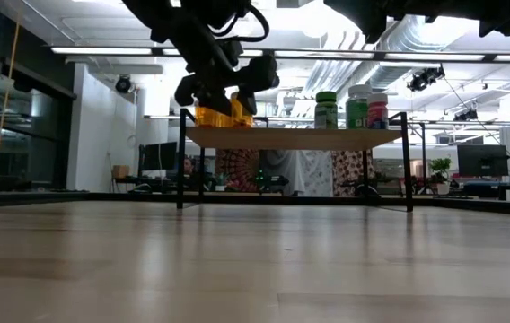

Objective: Pick and place medicine bottles onto shelf by color
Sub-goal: Put the orange pill bottle on the shelf

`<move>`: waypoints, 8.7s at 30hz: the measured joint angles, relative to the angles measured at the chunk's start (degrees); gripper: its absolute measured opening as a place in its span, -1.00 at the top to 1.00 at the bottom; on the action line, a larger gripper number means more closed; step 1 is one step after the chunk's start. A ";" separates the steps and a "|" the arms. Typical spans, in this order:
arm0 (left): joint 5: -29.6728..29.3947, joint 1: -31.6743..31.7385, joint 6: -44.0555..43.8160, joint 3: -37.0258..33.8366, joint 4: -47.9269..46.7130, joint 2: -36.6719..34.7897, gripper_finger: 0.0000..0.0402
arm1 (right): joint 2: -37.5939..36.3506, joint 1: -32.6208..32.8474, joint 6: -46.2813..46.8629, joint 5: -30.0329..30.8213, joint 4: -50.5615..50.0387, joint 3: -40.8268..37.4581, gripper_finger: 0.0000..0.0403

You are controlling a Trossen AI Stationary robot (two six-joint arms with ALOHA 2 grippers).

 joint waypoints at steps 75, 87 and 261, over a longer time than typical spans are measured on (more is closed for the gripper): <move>4.45 0.37 10.84 -0.11 11.84 1.29 -0.32 | 0.04 -0.11 0.00 0.01 -0.15 0.00 -0.47; 5.02 -2.74 16.86 -0.02 13.02 -4.45 -0.33 | 0.04 -0.11 0.00 0.00 -0.39 0.00 -0.47; -4.04 -36.88 28.13 -45.05 35.06 -54.44 1.00 | 38.54 -17.86 1.40 17.51 -31.73 34.42 1.00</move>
